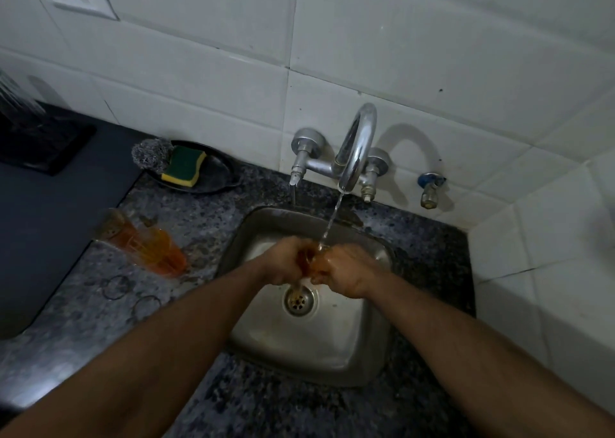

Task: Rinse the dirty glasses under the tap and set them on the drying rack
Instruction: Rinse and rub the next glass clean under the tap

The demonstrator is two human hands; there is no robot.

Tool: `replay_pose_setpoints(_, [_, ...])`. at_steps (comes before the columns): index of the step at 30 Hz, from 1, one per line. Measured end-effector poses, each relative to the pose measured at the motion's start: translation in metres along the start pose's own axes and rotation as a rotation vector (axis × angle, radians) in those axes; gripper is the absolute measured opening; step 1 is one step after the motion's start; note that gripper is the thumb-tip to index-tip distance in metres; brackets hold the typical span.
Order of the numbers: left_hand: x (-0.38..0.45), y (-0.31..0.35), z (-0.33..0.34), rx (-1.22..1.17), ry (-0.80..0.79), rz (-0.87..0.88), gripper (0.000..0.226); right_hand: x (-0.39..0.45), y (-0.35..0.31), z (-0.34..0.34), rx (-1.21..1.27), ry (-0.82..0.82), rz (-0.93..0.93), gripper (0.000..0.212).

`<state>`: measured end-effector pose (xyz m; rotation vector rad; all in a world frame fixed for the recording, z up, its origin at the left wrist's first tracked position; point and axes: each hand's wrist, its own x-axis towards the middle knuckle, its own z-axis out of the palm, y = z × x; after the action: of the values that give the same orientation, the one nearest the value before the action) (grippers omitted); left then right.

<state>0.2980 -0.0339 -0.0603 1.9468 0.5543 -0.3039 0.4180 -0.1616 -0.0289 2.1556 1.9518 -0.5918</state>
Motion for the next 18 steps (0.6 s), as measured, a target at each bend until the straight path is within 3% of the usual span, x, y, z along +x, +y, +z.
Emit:
replay_pose_setpoints(2, [0.005, -0.005, 0.005, -0.054, 0.247, 0.017, 0.053, 0.003, -0.001, 0.006, 0.291, 0.051, 0.093, 0.016])
replay_pose_setpoints(3, [0.007, -0.009, 0.007, -0.046, 0.315, 0.023, 0.051, 0.004, -0.001, 0.005, 0.324, 0.060, 0.095, 0.014])
replay_pose_setpoints(6, [0.007, -0.019, 0.008, -0.005, 0.135, 0.055, 0.056, 0.004, -0.002, -0.008, -0.018, -0.028, -0.026, 0.030])
replay_pose_setpoints(8, [0.007, -0.021, 0.007, -0.040, 0.021, 0.052, 0.067, 0.003, 0.000, -0.010, 0.020, -0.026, -0.003, 0.034])
replay_pose_setpoints(12, [0.004, -0.014, 0.007, -0.281, 0.081, -0.050, 0.070, 0.001, 0.009, 0.014, 0.842, 0.269, 0.186, 0.011])
replay_pose_setpoints(15, [-0.007, -0.007, 0.014, -0.517, 0.038, -0.101, 0.067, 0.002, -0.007, 0.033, 1.459, 0.555, 0.467, 0.015])
replay_pose_setpoints(18, [-0.016, 0.003, 0.023, -0.646, -0.066, -0.137, 0.038, 0.018, -0.026, 0.044, 1.812, 0.670, 0.681, 0.015])
